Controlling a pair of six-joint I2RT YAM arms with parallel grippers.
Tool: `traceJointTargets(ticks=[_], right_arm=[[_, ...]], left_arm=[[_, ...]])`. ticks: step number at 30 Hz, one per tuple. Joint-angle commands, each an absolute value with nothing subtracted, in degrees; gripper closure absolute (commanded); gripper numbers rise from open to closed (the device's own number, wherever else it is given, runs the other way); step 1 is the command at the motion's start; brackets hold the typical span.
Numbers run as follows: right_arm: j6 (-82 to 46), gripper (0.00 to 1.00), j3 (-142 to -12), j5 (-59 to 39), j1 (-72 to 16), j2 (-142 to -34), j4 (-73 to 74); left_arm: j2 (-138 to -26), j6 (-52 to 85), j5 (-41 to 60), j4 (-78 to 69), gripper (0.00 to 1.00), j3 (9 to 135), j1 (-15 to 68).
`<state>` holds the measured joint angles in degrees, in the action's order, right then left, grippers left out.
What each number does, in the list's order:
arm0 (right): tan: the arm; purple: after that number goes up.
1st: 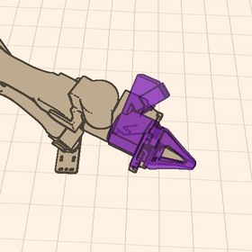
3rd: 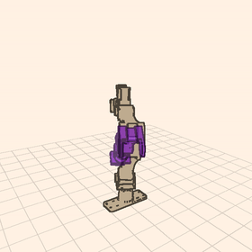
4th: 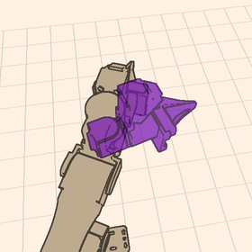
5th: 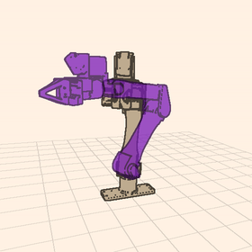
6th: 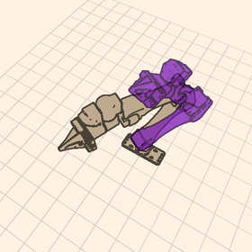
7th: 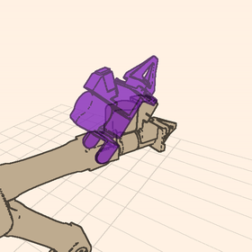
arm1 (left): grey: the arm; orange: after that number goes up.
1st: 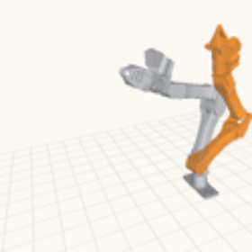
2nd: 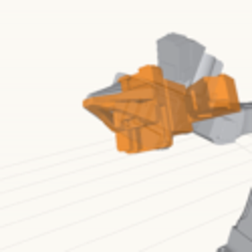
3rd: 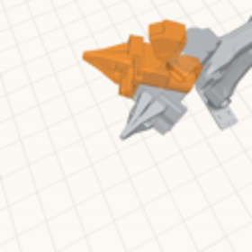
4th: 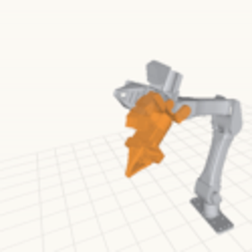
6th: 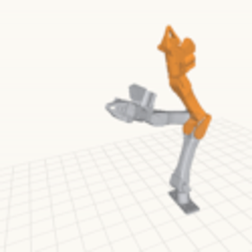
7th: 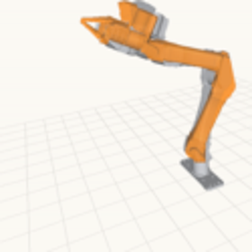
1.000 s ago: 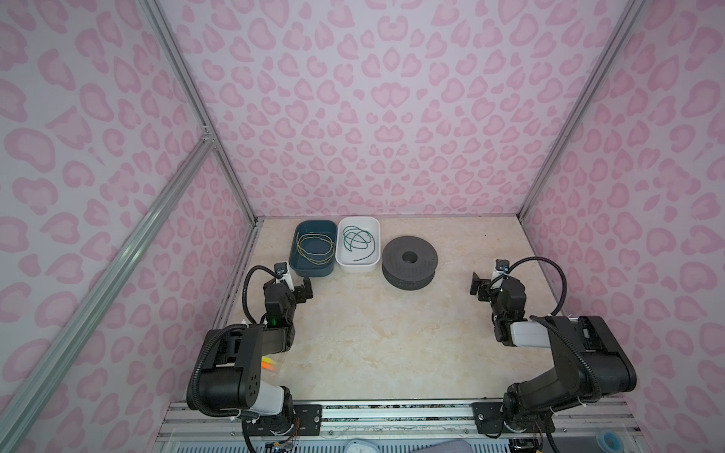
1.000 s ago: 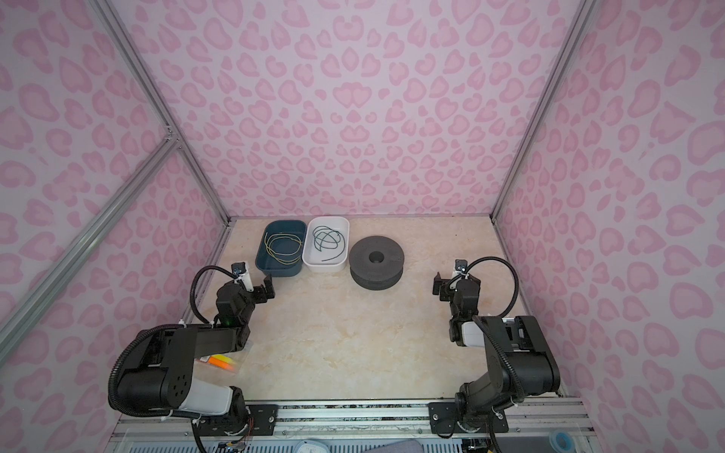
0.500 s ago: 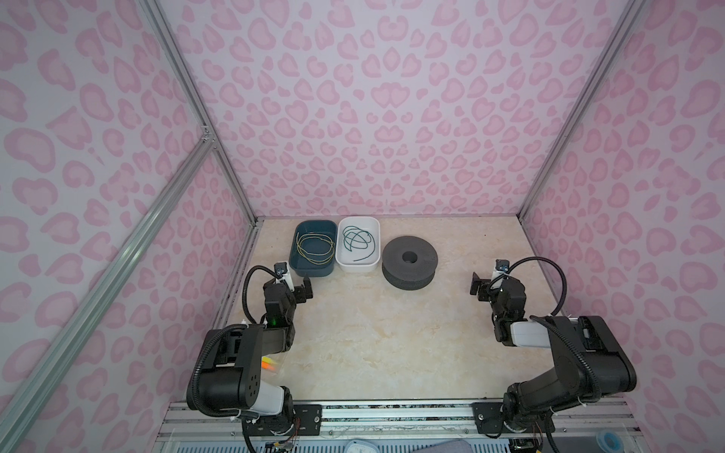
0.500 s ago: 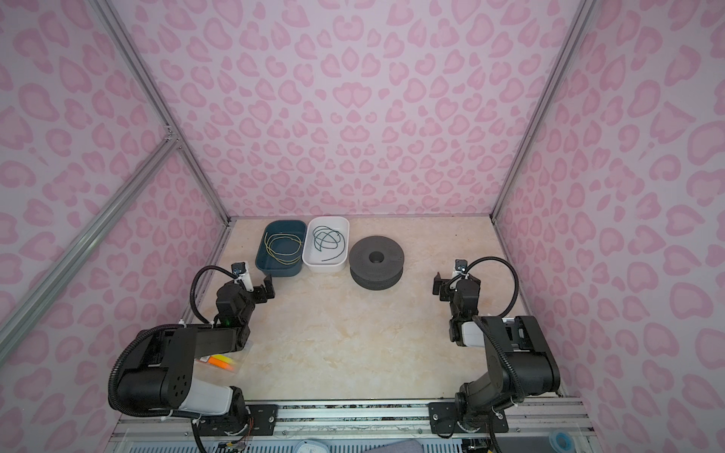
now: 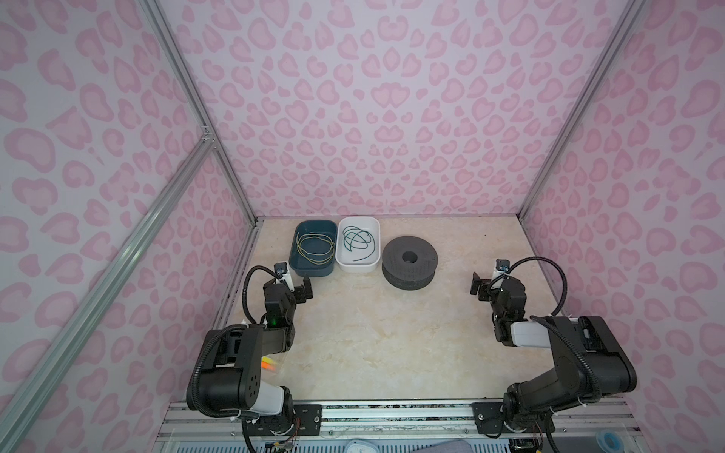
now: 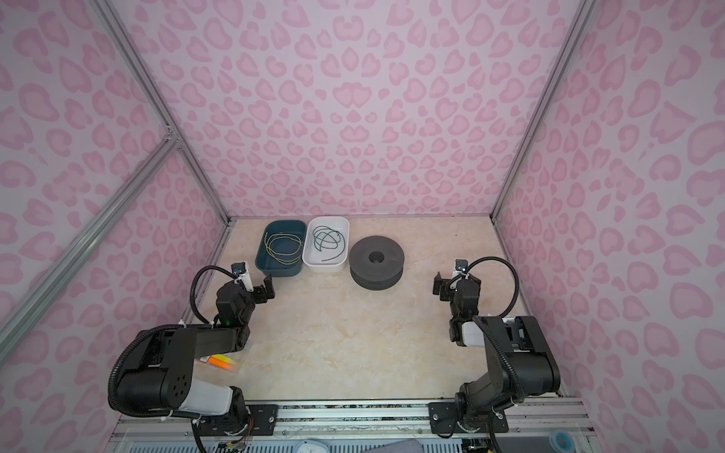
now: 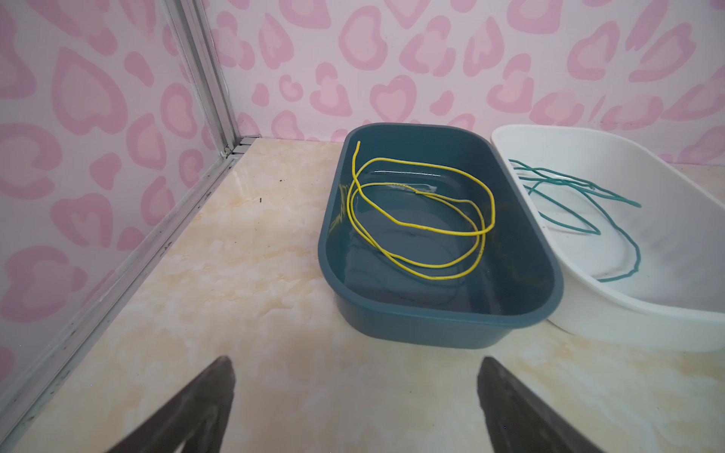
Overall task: Wrap the cables
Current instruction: 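Raise both arms and move the right gripper toward the grey spool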
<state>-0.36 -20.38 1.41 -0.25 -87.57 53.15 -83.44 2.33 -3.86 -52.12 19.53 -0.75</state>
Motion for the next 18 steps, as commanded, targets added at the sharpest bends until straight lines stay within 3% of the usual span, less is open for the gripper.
traceJointTargets(ticks=[1, 8, 11, 14, 16, 18], right_arm=[[1.2, 0.0, -22.1, 1.2, -1.1, -85.0, 49.5], [1.4, 0.0, -37.3, 3.6, -5.8, -74.7, 19.7], [-0.3, 0.0, -47.5, 11.0, -12.5, -70.9, 5.4], [-7.2, 0.0, -59.1, 21.0, -20.9, -68.1, -9.1], [-13.7, 0.0, -64.1, 22.9, -22.9, -66.6, -16.8], [-22.5, 0.0, -61.2, 21.9, -22.0, -63.8, -15.6]], left_arm=[[-79.4, 2.2, -3.5, -45.2, 0.02, 22.8, -0.7], [-66.0, 7.0, -1.7, -31.2, 0.02, 27.6, -0.4], [-59.3, 14.3, -0.2, -22.8, 0.02, 31.9, -0.4], [-54.3, 18.8, 2.5, -13.4, 0.02, 37.4, -0.2], [-51.1, 23.6, 1.8, -6.8, 0.02, 40.6, -0.2], [-48.4, 28.2, 0.2, -1.0, 0.02, 43.6, -0.2]])
